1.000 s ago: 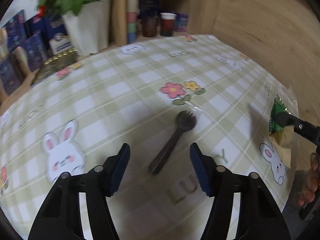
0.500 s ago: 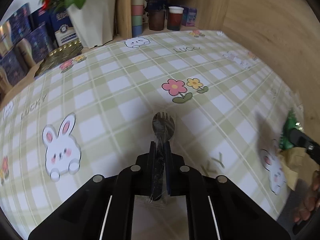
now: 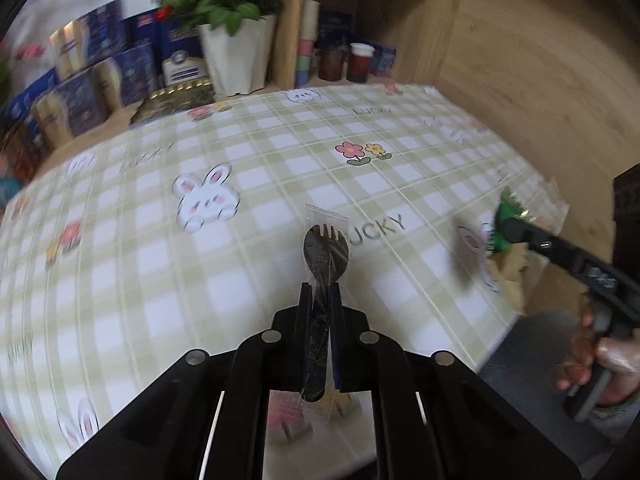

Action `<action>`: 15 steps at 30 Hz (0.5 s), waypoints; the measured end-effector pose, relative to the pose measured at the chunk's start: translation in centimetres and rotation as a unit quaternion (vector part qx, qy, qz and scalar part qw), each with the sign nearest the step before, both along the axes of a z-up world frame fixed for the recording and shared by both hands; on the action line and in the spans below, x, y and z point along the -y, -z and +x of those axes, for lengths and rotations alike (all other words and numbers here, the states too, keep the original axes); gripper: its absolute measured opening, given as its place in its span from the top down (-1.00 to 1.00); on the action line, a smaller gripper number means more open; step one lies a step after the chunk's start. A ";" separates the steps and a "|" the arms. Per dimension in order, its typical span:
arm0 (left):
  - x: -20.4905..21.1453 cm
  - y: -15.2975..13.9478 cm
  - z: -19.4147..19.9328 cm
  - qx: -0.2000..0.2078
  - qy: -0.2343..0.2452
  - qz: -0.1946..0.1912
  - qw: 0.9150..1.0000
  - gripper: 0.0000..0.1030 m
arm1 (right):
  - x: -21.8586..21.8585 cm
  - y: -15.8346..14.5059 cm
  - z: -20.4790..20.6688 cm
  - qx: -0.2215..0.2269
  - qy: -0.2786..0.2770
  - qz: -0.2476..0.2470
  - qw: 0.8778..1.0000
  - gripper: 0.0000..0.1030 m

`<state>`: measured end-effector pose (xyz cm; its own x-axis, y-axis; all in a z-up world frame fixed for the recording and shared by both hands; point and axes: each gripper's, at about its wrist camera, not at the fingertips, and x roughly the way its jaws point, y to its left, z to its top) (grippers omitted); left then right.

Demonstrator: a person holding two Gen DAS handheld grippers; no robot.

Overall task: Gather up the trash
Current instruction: 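Carry the fork and snack bag over the bin and open both tools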

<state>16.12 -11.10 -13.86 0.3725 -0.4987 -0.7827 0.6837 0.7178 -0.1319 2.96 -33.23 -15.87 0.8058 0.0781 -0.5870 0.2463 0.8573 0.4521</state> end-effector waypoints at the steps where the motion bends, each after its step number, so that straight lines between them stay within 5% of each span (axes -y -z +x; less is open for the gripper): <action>1: -1.2 -0.3 -1.0 -0.004 -0.010 -0.013 1.000 0.84 | -0.4 -0.2 -0.2 0.000 -0.004 -0.001 1.000 0.41; 5: -5.2 -0.8 -4.5 -0.023 -0.050 -0.050 0.997 0.84 | -2.5 -0.6 -1.1 -0.004 -0.033 -0.015 0.999 0.41; 15: -10.3 -1.5 -11.0 -0.011 -0.086 -0.074 0.993 0.84 | -9.1 -0.3 -3.8 -0.029 -0.129 -0.074 0.988 0.41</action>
<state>5.16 -0.75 -12.33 0.4457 -0.5388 -0.7149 0.5477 0.7958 -0.2583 -0.82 -24.13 -15.56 0.7351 0.1864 -0.6519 0.0329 0.9505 0.3089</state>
